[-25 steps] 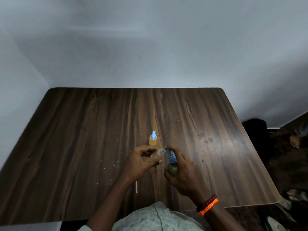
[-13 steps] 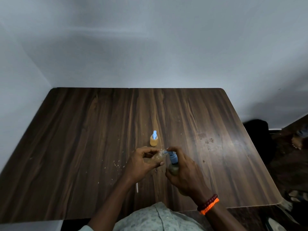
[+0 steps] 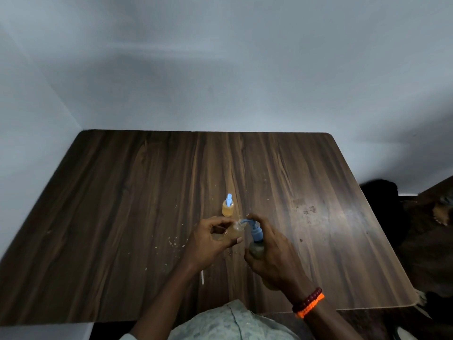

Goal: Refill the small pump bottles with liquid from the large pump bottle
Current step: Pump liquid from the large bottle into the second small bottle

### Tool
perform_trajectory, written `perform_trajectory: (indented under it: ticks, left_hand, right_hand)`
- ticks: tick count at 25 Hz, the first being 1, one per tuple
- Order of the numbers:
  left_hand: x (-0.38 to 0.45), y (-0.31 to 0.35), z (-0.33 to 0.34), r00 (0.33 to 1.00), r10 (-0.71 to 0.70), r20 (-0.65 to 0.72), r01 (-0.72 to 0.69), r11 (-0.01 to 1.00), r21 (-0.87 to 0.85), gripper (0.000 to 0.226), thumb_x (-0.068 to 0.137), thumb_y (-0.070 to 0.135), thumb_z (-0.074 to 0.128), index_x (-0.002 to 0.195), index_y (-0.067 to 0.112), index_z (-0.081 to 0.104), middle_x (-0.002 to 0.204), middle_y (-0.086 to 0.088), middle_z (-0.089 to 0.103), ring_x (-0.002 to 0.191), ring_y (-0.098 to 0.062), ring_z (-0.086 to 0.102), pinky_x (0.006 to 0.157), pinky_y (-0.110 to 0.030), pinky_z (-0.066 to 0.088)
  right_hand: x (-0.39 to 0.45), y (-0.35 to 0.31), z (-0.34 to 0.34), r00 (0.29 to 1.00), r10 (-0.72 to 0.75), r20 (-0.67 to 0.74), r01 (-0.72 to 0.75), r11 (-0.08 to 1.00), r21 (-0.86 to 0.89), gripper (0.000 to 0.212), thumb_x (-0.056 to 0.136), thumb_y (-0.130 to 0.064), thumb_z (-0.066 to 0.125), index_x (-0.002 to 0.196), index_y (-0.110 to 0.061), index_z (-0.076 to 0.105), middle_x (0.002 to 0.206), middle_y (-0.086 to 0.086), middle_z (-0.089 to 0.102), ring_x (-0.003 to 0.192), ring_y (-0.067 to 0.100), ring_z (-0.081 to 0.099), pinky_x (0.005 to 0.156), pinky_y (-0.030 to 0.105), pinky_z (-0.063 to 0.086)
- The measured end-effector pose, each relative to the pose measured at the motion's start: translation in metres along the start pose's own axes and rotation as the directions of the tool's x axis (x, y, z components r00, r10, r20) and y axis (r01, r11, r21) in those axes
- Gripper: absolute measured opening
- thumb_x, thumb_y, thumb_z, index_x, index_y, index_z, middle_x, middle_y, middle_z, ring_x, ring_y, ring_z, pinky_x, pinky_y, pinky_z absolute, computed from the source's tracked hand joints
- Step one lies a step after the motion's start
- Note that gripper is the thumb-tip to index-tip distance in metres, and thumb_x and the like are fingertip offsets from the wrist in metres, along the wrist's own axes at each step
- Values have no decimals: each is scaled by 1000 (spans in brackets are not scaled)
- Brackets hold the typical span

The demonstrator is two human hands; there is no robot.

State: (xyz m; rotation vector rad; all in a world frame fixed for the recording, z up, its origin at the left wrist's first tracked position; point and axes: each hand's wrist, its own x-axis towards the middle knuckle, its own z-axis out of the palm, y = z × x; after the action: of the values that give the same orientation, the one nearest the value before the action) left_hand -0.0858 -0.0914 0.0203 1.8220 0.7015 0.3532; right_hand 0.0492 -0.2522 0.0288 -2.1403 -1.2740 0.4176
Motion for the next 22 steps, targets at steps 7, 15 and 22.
perform_trajectory:
  ticks: [7,15,22]
  left_hand:
    - [-2,2,-1,1000,-10,-8,10,1000,13,38,80,29,88,116,29,77,114,13,76,107,-3,69,95,-39,61]
    - [-2,5,-2,1000,-14,-12,14,1000,13,38,81,29,87,118,24,76,116,10,76,108,-6,70,98,-42,60]
    - [-3,7,0,1000,-18,-4,18,1000,10,39,81,28,87,118,23,76,117,9,77,109,-8,70,98,-43,60]
  right_hand:
    - [1,2,2,1000,-10,4,10,1000,-9,71,83,-41,77,132,-52,27,115,-12,58,90,7,61,73,12,47]
    - [-2,6,3,1000,-21,19,22,999,-28,80,82,-47,75,143,-50,24,123,-19,48,93,5,61,77,23,57]
    - [0,8,4,1000,-3,9,3,1000,-31,82,81,-46,76,144,-49,23,122,-15,54,91,5,60,74,19,51]
